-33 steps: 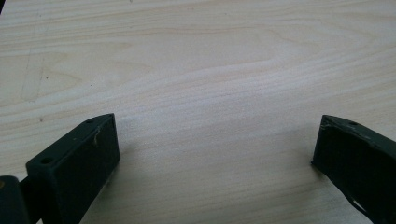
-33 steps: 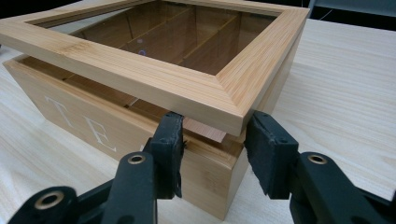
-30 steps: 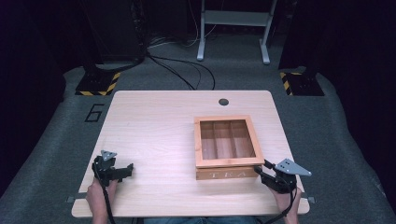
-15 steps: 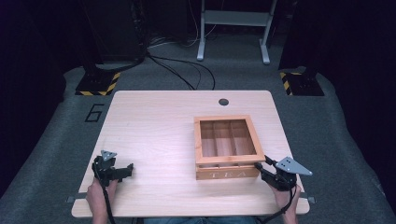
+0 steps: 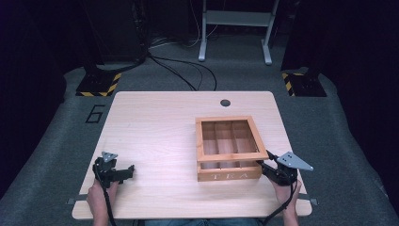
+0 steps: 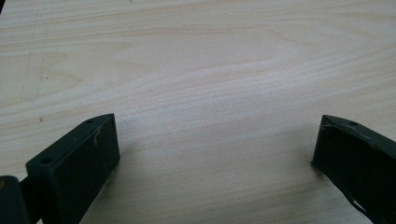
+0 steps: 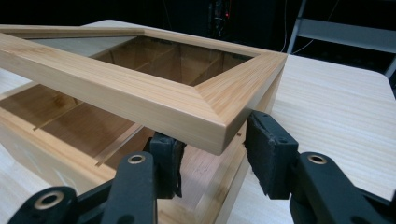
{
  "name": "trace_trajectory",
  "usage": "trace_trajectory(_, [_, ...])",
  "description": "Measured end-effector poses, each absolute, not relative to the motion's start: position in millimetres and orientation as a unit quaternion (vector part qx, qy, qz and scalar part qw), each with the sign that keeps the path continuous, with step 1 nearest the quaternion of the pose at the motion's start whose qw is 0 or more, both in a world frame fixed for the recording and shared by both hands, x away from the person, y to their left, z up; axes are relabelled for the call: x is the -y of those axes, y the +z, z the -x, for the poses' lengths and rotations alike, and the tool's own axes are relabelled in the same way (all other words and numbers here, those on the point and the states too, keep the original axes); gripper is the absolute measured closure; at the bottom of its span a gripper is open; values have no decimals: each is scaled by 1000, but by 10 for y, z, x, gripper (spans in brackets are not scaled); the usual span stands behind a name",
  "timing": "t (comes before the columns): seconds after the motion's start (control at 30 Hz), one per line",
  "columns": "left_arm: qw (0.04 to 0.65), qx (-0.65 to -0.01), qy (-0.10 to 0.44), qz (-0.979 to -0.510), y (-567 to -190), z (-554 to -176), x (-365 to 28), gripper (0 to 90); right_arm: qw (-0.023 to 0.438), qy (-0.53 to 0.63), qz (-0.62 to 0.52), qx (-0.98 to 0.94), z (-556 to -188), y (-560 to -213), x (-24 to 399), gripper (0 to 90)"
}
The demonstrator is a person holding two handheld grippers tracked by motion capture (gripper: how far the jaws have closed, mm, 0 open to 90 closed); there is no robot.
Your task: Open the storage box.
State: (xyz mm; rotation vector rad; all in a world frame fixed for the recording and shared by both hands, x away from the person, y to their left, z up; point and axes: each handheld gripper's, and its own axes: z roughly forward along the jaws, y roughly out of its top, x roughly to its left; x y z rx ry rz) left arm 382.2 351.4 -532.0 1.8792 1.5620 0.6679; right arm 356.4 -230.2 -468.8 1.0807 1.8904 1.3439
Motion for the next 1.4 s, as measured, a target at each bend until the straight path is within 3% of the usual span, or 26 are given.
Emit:
trace_trajectory(0.37, [300,-588,252,-708,-5320,-3822,-3513,4,294,494,-407,-710,-3616,-4590,2285,564])
trace_trajectory(0.4, [300,-588,252,-708,-5320,-3822,-3513,4,296,491,-411,-709,-3612,-4578,2277,534])
trace_trajectory(0.6, [300,-588,252,-708,-5320,-3822,-3513,4,330,482,-395,-709,-3598,-4445,2236,535])
trace_trajectory(0.93, [300,-588,251,-708,-5320,-3822,-3514,4,324,496,-394,-703,-3712,-4379,2255,538])
trace_trajectory(1.4, [300,-588,252,-708,-5320,-3822,-3514,4,346,510,-399,-679,-3829,-4187,2218,586])
